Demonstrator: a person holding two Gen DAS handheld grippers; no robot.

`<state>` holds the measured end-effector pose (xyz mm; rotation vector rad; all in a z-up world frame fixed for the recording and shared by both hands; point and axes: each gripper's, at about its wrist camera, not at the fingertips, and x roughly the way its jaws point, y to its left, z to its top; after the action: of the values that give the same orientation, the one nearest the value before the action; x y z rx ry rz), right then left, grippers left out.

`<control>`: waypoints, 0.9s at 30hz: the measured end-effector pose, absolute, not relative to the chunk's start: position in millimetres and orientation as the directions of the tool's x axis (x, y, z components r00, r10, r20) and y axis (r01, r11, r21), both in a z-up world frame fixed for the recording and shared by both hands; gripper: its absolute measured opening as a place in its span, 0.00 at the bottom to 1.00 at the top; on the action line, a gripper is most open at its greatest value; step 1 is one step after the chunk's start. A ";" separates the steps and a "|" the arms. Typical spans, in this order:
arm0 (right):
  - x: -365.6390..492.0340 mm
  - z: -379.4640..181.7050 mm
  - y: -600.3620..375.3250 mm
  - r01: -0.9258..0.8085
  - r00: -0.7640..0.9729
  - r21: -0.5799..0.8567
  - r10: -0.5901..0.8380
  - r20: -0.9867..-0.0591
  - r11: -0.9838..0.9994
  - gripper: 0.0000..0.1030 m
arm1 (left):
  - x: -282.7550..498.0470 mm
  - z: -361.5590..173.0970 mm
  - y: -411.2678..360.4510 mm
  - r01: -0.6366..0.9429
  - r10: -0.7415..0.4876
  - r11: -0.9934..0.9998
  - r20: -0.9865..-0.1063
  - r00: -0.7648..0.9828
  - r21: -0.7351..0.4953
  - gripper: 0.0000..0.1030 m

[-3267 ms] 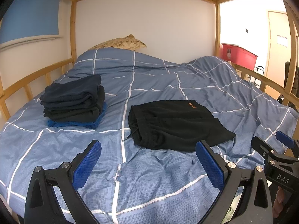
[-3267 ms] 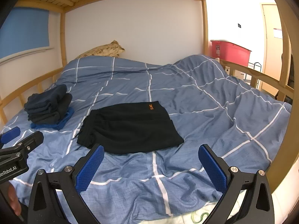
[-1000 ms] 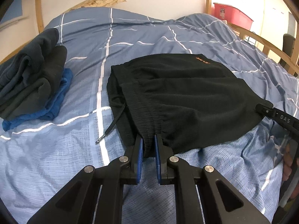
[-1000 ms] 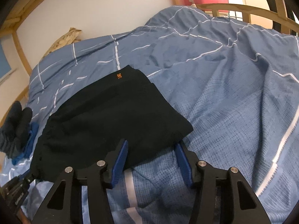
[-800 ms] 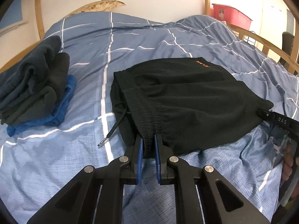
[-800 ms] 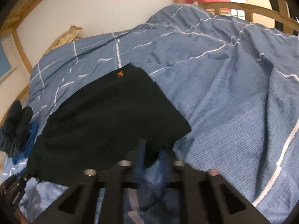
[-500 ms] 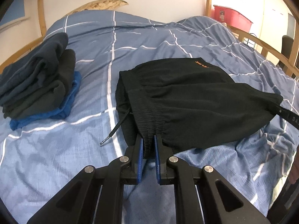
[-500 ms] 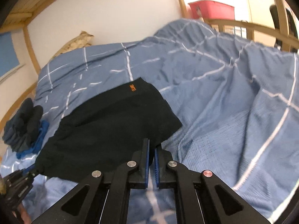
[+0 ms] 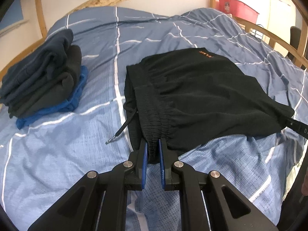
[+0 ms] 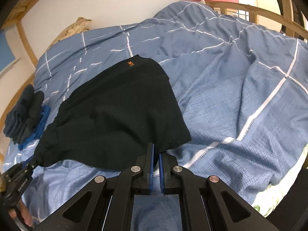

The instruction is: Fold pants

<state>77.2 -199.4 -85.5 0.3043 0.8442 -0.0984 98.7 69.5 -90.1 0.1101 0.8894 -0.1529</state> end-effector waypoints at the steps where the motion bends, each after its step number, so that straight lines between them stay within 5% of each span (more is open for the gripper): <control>1: 77.9 -86.2 -199.1 0.208 0.663 0.224 0.031 -0.748 0.952 0.06 | 97.8 -91.6 69.6 0.174 -0.084 0.984 -0.780 0.620 0.033 0.12; 13: 76.6 -93.2 -196.4 0.212 0.645 0.207 0.023 -0.764 0.955 0.06 | 95.5 -100.2 71.8 0.142 -0.079 0.990 -0.786 0.614 0.011 0.11; 27: 117.2 16.4 -202.3 0.124 0.829 0.237 0.030 -0.558 0.964 0.06 | 134.6 -12.4 61.9 0.168 -0.078 0.984 -0.726 0.683 0.053 0.11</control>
<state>117.2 -202.3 16.4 0.2698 0.5925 -0.0501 134.6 61.9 -12.4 0.1182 0.8075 -0.1380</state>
